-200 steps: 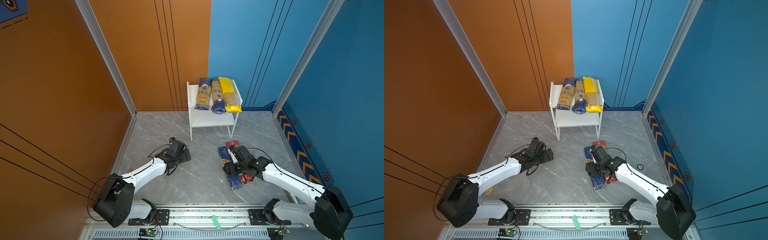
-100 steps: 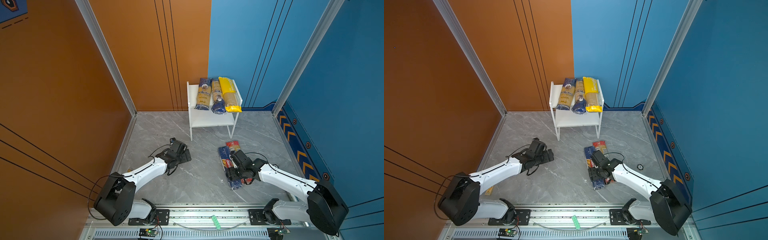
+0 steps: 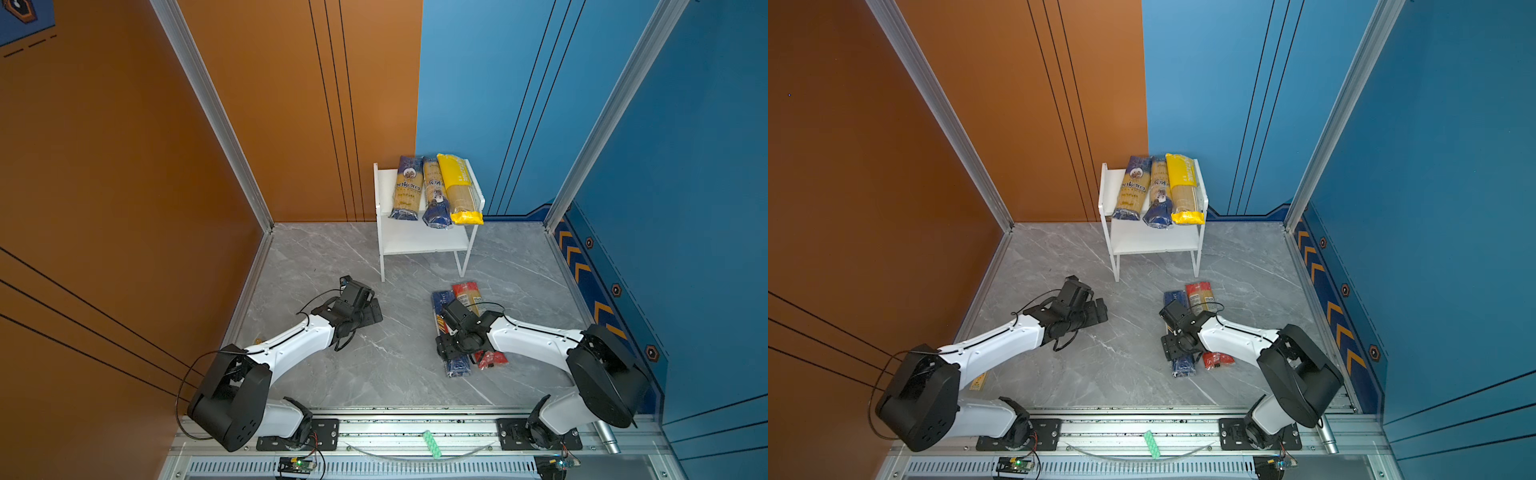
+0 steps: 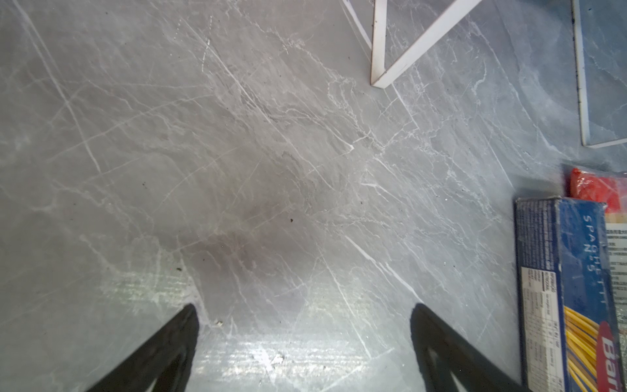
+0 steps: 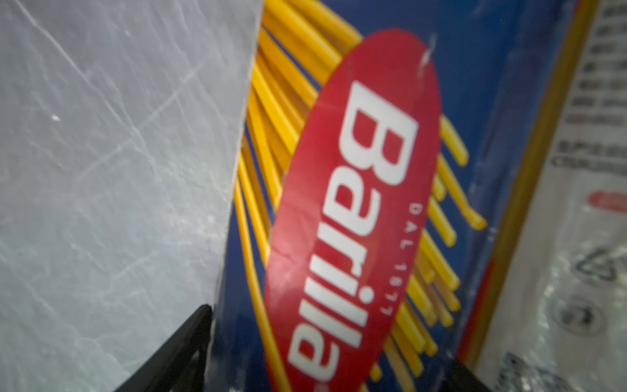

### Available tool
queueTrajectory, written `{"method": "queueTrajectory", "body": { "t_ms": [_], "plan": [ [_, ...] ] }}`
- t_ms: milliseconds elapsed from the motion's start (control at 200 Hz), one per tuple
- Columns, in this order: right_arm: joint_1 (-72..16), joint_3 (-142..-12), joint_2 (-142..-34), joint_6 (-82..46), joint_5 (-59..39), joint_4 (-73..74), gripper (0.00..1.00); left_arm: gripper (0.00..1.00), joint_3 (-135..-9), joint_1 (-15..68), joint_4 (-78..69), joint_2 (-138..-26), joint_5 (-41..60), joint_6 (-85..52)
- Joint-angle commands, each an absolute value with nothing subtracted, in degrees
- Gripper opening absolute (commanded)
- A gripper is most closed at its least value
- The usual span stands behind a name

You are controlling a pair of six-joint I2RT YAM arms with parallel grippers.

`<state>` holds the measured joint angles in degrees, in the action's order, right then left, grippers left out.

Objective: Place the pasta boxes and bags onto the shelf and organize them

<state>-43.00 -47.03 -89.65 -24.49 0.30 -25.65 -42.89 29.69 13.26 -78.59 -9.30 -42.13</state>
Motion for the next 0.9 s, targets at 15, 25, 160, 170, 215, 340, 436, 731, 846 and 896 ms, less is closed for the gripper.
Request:
{"method": "queueTrajectory", "body": {
  "t_ms": [15,25,160,170,215,340,436,731,846,896],
  "plan": [
    [-44.02,-52.02,-95.46,-24.31,-1.32,-21.82,0.78,0.98,-43.34,29.83,14.32,-77.53,-9.21,-42.36],
    [-44.07,-52.45,-95.83,-24.18,-1.32,-21.80,0.78,0.98,-43.27,29.74,14.37,-77.52,-9.22,-42.36],
    [-44.00,-58.23,-100.52,-22.89,-1.23,-21.80,0.78,0.98,-42.85,29.41,14.65,-76.63,-9.67,-42.44],
    [-44.03,-58.66,-100.83,-22.80,-1.23,-21.80,0.78,0.98,-42.79,29.37,14.69,-76.57,-9.65,-42.45],
    [-44.01,-60.37,-102.01,-22.59,-1.08,-21.82,0.78,0.98,-42.58,29.35,14.81,-76.30,-9.72,-42.45],
    [-44.04,-63.57,-103.84,-22.67,0.09,-22.06,0.78,0.98,-42.31,29.08,15.20,-75.45,-10.03,-42.45],
    [-44.20,-64.49,-103.77,-22.59,1.06,-22.91,0.78,0.98,-42.04,28.91,15.43,-74.99,-10.28,-42.41],
    [-46.20,-58.99,-96.17,-23.84,5.01,-25.18,0.87,0.98,-41.84,28.80,14.71,-75.67,-9.80,-42.71],
    [-46.63,-54.68,-91.15,-25.59,5.65,-25.15,0.88,0.98,-41.84,28.83,14.28,-76.40,-9.47,-42.71],
    [-46.67,-52.76,-89.12,-25.99,5.16,-25.14,0.88,0.98,-41.88,28.81,14.05,-76.70,-9.34,-42.71]
  ]
}}
